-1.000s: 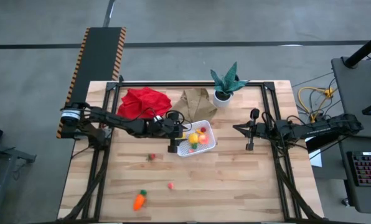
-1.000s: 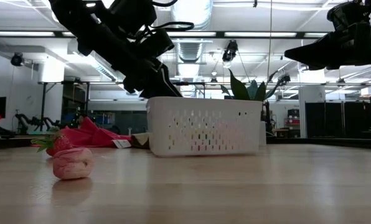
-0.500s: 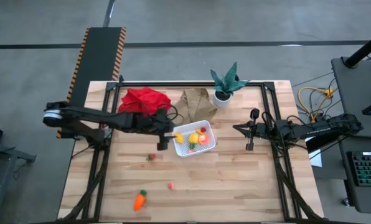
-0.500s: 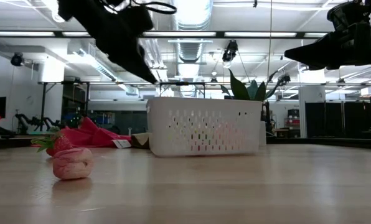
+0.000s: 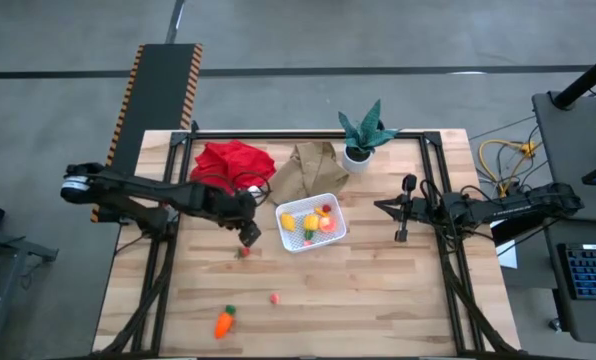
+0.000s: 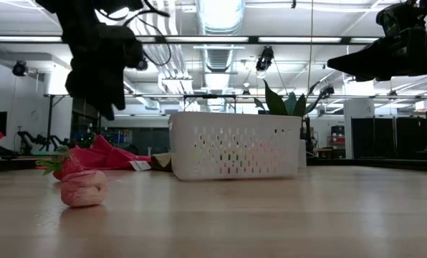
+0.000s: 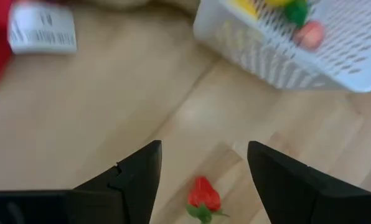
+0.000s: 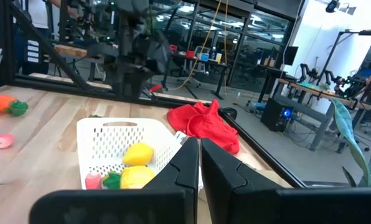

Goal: Pick and placing Produce into tupperware
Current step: Put the strawberry into the white bin

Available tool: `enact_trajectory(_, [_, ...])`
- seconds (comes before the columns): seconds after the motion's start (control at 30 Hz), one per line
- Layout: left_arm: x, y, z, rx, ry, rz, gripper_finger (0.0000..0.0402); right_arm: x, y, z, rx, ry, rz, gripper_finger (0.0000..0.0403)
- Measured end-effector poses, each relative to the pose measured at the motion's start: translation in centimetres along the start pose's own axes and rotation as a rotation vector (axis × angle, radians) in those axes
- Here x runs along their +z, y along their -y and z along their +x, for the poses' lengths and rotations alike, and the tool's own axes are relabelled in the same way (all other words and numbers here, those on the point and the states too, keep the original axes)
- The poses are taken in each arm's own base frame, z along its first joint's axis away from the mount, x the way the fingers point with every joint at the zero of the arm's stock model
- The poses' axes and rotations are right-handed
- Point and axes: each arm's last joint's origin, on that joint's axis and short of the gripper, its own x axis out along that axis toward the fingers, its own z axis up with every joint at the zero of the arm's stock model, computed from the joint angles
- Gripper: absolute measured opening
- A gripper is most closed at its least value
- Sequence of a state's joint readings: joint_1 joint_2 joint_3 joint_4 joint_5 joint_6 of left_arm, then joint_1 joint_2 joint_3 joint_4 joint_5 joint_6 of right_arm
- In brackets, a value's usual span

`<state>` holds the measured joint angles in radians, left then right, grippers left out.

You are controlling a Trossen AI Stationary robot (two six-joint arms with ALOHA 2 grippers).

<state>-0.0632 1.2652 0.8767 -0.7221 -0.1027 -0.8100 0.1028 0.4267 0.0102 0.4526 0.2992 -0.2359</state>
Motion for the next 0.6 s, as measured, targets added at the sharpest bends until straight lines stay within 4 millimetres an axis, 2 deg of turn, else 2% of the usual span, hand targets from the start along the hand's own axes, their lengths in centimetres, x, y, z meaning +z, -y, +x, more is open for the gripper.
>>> enact_trajectory(0.27, [-1.3, 1.1, 2.5, 0.029, -0.164, -0.074, 0.0224, 0.0, 0.0, 0.0, 0.000, 0.000, 0.000, 0.0009])
enact_trajectory(0.6, [-3.0, 1.9, 3.8, 0.122, -0.279, -0.145, 0.0224, 0.0, 0.0, 0.0, 0.001, 0.000, 0.000, 0.0009])
